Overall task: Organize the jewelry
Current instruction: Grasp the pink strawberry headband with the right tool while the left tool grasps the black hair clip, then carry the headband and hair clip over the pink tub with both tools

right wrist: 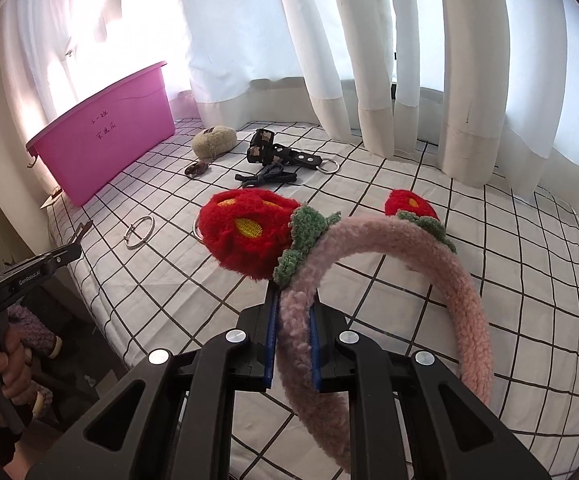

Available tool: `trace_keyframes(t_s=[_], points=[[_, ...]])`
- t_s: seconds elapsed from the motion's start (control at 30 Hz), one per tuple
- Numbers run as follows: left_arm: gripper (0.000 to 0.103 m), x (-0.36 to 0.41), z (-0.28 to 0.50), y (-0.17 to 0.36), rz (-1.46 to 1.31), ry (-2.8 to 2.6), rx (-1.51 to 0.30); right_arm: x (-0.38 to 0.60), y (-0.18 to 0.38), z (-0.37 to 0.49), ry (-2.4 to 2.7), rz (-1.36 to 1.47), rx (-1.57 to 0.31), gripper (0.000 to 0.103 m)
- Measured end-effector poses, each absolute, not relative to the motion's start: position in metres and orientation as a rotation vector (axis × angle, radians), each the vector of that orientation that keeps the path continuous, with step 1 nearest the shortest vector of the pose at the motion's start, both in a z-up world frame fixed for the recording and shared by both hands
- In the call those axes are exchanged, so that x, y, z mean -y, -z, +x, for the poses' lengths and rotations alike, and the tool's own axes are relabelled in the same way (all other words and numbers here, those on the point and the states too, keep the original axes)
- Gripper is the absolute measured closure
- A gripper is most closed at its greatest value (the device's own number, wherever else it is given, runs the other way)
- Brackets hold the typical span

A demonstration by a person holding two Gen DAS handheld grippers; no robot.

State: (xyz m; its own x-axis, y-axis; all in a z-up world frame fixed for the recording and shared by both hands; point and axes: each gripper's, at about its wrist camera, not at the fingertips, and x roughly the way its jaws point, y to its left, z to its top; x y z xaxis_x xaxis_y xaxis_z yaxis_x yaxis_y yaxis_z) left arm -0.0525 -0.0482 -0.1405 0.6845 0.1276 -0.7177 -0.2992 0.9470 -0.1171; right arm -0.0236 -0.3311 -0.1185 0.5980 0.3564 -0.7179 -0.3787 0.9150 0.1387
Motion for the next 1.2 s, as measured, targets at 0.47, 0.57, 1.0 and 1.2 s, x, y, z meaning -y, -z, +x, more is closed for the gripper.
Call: trace_keyframes(t_s=[0.47,0.57,1.0,1.2], points=[[0.095,0.061,-0.075,0.039,-0.209,-0.235,-0.774,0.361,0.026,-0.022,-0.436,0.053,-0.770,0.090],[0.095,0.055,-0.083,0.016,-0.206,-0.257,-0.743,0.359,0.001,-0.019,-0.464,0.056,-0.737,0.090],[0.095,-0.036,-0.056,-0.069,-0.179,-0.254,-0.550,0.234,-0.074,0.016,-0.611,0.021,-0.574,0.090],[0.095,-0.119,-0.018,-0.095,-0.152,-0.226,-0.516,0.133,-0.107,0.058,-0.677,0.044,-0.539,0.090]])
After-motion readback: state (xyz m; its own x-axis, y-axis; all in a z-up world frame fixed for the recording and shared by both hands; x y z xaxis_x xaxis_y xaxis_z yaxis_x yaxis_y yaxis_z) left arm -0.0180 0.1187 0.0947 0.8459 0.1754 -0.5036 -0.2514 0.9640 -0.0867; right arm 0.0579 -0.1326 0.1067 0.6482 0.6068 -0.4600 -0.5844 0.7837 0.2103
